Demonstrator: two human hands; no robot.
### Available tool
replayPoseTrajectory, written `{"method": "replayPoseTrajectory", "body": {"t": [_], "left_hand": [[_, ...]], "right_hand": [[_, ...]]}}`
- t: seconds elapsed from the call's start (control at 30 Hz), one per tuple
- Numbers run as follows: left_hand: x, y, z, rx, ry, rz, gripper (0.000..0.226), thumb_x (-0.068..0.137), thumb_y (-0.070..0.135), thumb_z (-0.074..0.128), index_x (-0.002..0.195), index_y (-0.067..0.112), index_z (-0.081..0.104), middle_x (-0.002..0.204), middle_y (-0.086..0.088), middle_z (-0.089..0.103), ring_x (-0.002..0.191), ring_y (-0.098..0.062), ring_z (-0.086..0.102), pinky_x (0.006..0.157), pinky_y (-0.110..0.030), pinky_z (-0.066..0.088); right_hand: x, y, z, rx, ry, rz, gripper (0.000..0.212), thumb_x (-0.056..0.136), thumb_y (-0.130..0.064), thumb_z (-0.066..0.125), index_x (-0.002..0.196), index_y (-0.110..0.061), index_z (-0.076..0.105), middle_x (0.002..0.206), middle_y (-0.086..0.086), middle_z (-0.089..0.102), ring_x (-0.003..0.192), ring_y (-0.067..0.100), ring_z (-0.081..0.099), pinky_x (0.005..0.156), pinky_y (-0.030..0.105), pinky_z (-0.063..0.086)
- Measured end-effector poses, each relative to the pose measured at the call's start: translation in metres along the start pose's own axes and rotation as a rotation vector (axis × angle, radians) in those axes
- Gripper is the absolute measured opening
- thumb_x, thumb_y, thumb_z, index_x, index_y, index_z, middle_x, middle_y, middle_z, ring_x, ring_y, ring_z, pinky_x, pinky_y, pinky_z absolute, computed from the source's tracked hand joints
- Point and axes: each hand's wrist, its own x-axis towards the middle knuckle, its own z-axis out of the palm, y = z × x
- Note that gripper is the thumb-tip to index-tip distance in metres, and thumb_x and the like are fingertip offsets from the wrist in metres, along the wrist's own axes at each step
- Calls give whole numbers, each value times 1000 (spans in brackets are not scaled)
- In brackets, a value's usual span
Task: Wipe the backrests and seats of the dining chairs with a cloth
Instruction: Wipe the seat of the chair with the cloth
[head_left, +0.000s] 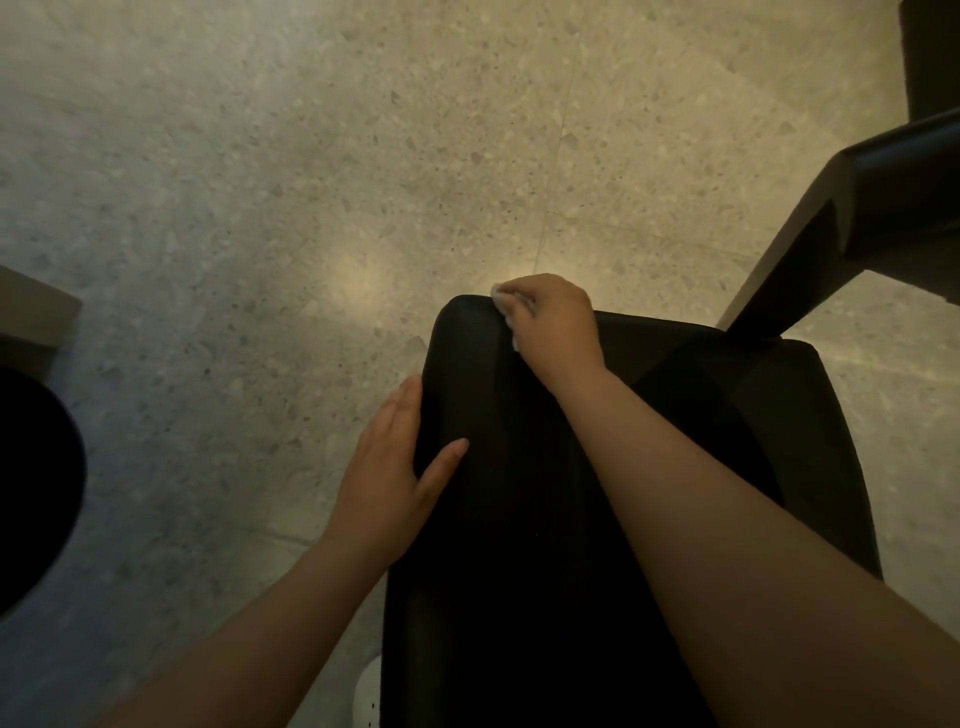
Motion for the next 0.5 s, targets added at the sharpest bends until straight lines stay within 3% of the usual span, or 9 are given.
{"method": "replayPoseTrajectory", "body": {"t": [0.07, 0.17, 0.27, 0.3, 0.4, 0.5], "left_hand": [[-1, -5, -6, 65, 27, -27, 70, 95, 48, 46, 153, 19, 20, 157, 1, 27, 144, -12, 24, 113, -25, 18], [-3, -6, -12, 87, 78, -93, 58, 98, 40, 45, 149, 15, 32, 151, -3, 39, 139, -16, 34, 110, -27, 26], [-8, -11, -15, 75, 74, -123, 54, 99, 39, 44, 146, 14, 38, 146, -4, 44, 135, -17, 39, 107, -26, 28], [-11, -13, -16, 75, 58, -132, 54, 99, 40, 44, 145, 14, 39, 146, -4, 45, 134, -17, 40, 106, -26, 29], [-18, -23, -19, 85, 30, -155, 53, 99, 40, 44, 145, 15, 39, 146, -4, 45, 134, -17, 41, 106, -26, 30], [-21, -35, -22, 125, 33, -170, 50, 99, 38, 45, 143, 15, 42, 143, -5, 48, 130, -17, 44, 100, -22, 28]], "right_hand": [[-1, -7, 4, 79, -94, -60, 22, 97, -21, 56, 111, -12, 71, 93, 3, 70, 76, 10, 65, 72, 8, 48], [-3, -14, 0, 84, -247, -129, 20, 97, -17, 55, 104, -8, 72, 71, 1, 66, 59, 8, 61, 56, 7, 45], [0, -14, 3, -62, -35, -182, 23, 96, -11, 52, 107, -4, 71, 102, 12, 69, 95, 19, 62, 83, 22, 45], [1, -15, 8, -62, 27, -130, 23, 96, -10, 51, 103, -2, 71, 105, 14, 68, 98, 23, 60, 85, 25, 43], [3, -15, 24, -125, 60, -93, 26, 99, -13, 48, 89, -5, 71, 95, 10, 66, 93, 21, 58, 83, 31, 45], [-2, -16, 26, -13, -27, -145, 22, 98, -20, 55, 107, -12, 73, 100, 5, 68, 91, 14, 59, 84, 28, 48]]}}
